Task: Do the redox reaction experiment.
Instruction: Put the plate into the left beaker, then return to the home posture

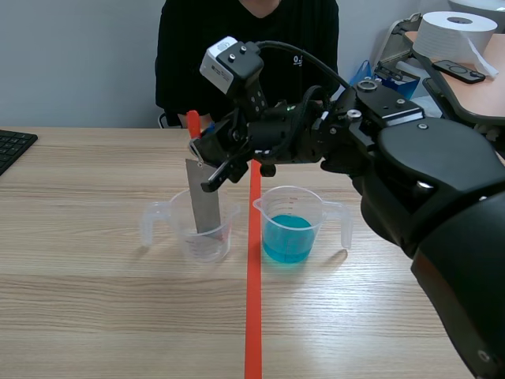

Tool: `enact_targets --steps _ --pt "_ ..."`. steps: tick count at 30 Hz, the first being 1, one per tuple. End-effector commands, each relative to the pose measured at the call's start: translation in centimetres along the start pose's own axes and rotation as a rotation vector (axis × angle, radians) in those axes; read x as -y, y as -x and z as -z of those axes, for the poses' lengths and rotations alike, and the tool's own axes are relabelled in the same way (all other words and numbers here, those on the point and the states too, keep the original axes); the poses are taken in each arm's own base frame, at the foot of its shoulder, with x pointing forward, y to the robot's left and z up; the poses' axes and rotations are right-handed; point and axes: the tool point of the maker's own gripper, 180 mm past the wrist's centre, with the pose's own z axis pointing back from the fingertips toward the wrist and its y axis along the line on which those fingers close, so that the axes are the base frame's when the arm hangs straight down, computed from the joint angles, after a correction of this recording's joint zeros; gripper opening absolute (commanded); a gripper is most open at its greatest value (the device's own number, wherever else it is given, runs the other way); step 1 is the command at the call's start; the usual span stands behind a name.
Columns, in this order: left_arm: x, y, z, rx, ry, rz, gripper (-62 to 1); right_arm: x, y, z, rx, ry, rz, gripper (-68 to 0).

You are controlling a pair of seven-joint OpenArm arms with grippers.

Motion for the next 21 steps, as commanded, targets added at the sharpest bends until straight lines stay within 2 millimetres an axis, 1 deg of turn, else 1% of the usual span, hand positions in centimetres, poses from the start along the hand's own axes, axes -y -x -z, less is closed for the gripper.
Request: enact_targets --steps 1,3,7,9,15,18,21 --pt "0.1 -0.2 -0.4 0.008 0.001 -0.004 -56.9 0.4 -1.5 0.0 0.026 -0.006 -0.027 -50.8" --pt "0.1 -0.2 -0.4 0.008 0.001 -0.004 -56.9 0.1 -1.3 0.2 0.012 -0.014 -0.032 -42.7" --pt "0.1 -0.2 -0.4 0.008 0.001 -0.004 -56.9 -1.3 -0.7 0.8 -0.023 -0.054 -0.051 -21.8" --pt "0.1 -0.2 -0.4 0.008 0.001 -0.004 -56.9 -2.2 -0.5 1.2 -0.035 -0.081 -0.063 -15.5" --pt "0.1 -0.2 -0.4 0.008 0.001 -0.004 -56.9 -5.2 0.1 2.2 -0.064 -0.164 -0.099 -6.9" --pt "0.1 -0.2 -0.4 0.008 0.001 -0.004 -56.9 -6.3 0.2 2.6 -0.067 -0.194 -0.111 0.4" --pt "0.1 -0.2 -0.4 0.008 0.001 -0.004 -56.9 -7.1 -0.1 2.8 -0.039 -0.216 -0.113 0.4"
